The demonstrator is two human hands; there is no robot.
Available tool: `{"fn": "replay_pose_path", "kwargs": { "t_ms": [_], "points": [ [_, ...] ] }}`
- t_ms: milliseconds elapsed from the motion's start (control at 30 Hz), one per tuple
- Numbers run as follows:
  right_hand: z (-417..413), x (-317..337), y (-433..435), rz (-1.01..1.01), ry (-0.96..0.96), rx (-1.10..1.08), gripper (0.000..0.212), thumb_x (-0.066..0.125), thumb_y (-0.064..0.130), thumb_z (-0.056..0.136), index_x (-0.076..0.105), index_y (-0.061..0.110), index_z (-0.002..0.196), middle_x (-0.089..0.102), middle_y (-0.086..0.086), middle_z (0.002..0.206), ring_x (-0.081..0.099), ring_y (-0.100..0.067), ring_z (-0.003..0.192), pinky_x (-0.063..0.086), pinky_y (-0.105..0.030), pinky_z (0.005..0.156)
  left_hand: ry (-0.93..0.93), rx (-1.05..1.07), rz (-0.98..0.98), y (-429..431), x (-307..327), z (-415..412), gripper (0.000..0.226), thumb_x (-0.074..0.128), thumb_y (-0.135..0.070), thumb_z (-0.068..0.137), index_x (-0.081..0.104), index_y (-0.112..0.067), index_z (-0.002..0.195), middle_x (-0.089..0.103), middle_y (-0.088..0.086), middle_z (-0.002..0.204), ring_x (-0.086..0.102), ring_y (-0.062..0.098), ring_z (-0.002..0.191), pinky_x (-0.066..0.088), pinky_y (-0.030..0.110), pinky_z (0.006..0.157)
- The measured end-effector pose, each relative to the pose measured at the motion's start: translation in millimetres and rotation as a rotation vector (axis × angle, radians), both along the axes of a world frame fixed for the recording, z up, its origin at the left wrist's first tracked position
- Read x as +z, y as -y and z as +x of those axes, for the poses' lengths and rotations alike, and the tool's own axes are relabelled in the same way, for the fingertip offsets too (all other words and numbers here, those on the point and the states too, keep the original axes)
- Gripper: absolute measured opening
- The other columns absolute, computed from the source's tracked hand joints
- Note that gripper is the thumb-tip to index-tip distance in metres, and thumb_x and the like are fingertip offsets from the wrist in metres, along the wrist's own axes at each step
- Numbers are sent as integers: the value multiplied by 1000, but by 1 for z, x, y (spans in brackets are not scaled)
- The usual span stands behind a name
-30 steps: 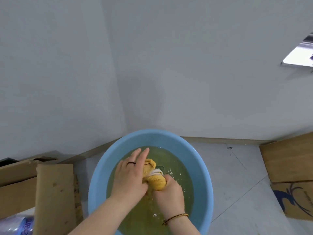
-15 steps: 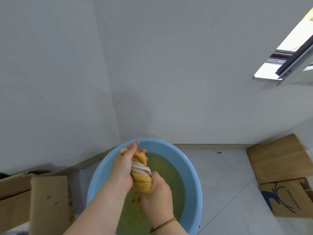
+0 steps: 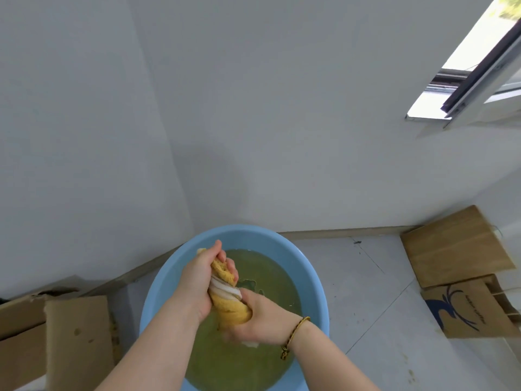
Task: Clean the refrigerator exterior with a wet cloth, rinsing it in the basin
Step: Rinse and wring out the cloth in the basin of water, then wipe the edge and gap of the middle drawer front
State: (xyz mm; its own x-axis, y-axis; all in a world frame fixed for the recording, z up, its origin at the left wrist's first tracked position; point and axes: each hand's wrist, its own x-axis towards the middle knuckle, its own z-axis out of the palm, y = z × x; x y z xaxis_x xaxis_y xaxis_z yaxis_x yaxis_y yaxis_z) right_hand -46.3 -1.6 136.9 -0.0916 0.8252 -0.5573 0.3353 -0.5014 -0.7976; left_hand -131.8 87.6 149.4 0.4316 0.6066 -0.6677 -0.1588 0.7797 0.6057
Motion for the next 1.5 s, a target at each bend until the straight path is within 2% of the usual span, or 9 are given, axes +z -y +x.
{"fn": "replay_pose_path", "kwargs": {
  "t_ms": [100, 300, 400, 500, 700, 900, 1033, 1300, 1500],
  "points": [
    [3, 10, 12, 61, -81, -157, 45, 66, 27, 81, 42, 22, 118, 55, 8, 98, 54, -4, 86, 47, -17, 79, -17, -61, 181, 6, 18, 8, 34, 41, -24, 94, 54, -10, 66, 58, 3, 46, 55, 15, 45, 42, 30, 57],
    [8, 45, 29, 460, 5, -688, 27, 65, 41, 64, 57, 36, 89, 66, 17, 82, 58, 5, 75, 47, -14, 72, 143, -111, 347, 26, 52, 30, 28, 42, -37, 85, 59, -21, 100, 68, -5, 91, 60, 8, 89, 54, 19, 63],
    [15, 65, 49, 548, 57, -904, 33, 76, 35, 60, 56, 29, 86, 63, 5, 81, 57, 1, 65, 46, -14, 60, 209, -226, 420, 46, 68, 40, 59, 66, -55, 57, 53, -29, 107, 59, -8, 110, 56, 9, 102, 47, 27, 85],
    [30, 87, 79, 579, 73, -1089, 42, 80, 35, 58, 52, 24, 87, 61, -12, 89, 58, -9, 64, 50, -23, 55, 167, -371, 521, 71, 78, 50, 85, 82, -61, 27, 60, -24, 99, 70, -5, 92, 62, 16, 95, 45, 32, 86],
    [52, 130, 176, 656, 83, -1276, 49, 65, 53, 53, 56, 19, 87, 64, -9, 87, 60, -15, 73, 48, -21, 56, 286, -506, 640, 155, 116, 87, 15, 64, -10, 71, 66, -9, 86, 72, 0, 71, 66, 9, 68, 51, 16, 60],
    [47, 176, 332, 704, 461, -1510, 53, 62, 70, 60, 52, 18, 61, 48, 8, 51, 43, -3, 48, 37, -13, 47, 387, -814, 644, 298, 153, 113, 22, 53, -6, 86, 71, -18, 83, 74, 2, 83, 69, 13, 78, 51, 24, 66],
    [31, 193, 437, 701, 439, -1652, 45, 63, 53, 75, 51, 14, 58, 42, 9, 44, 39, -5, 45, 33, -14, 46, 495, -1098, 635, 398, 165, 110, 34, 73, -32, 64, 71, -23, 96, 73, 5, 95, 68, 20, 92, 51, 36, 82],
    [-17, 200, 603, 724, 506, -2149, 32, 64, 16, 82, 39, 12, 62, 42, -6, 59, 42, -15, 53, 37, -19, 51, 562, -1111, 505, 566, 179, 89, 33, 66, 3, 72, 64, -14, 100, 70, 10, 99, 67, 23, 85, 51, 29, 67],
    [-52, 209, 637, 828, 432, -2153, 11, 63, 9, 82, 53, 14, 83, 60, 3, 78, 57, 10, 57, 43, -6, 54, 664, -1165, 673, 637, 185, 73, 40, 64, 16, 71, 63, -18, 93, 74, 1, 78, 69, 9, 70, 55, 18, 58]
  ]
}}
